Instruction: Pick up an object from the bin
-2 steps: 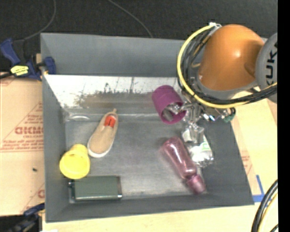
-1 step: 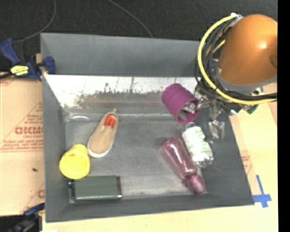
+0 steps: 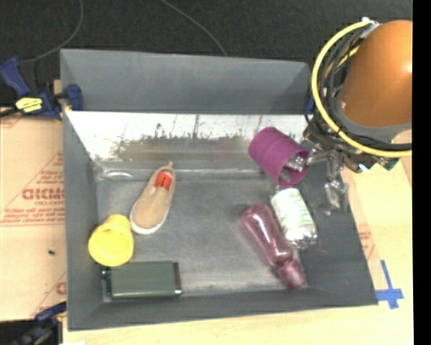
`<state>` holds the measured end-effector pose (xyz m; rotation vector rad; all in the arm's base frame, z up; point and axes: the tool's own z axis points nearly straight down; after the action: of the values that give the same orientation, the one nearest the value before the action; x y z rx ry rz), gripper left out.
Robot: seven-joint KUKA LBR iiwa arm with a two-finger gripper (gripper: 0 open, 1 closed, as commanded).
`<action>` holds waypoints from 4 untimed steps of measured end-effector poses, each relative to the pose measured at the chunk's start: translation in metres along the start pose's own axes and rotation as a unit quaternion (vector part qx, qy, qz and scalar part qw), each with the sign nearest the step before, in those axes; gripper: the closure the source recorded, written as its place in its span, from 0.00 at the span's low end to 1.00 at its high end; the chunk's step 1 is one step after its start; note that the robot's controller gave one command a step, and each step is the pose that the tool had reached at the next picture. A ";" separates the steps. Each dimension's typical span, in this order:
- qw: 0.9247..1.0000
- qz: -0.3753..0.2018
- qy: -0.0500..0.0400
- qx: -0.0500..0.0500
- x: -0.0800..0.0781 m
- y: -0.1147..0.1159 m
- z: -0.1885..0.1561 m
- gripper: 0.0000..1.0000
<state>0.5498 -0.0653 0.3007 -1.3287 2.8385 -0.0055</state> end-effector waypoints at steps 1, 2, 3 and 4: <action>0.994 0.108 0.000 0.001 0.011 0.012 -0.017 0.00; 0.990 -0.141 0.000 0.001 0.027 -0.012 -0.034 0.00; 0.983 -0.184 0.000 0.000 0.020 0.009 -0.102 0.00; 0.995 -0.099 -0.002 0.004 -0.039 -0.008 -0.102 0.00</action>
Offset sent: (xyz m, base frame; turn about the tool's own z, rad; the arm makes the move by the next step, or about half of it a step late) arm 0.0012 -0.0587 0.0509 -0.6347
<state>0.5797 -0.0406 0.4034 -1.5997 2.6880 -0.0143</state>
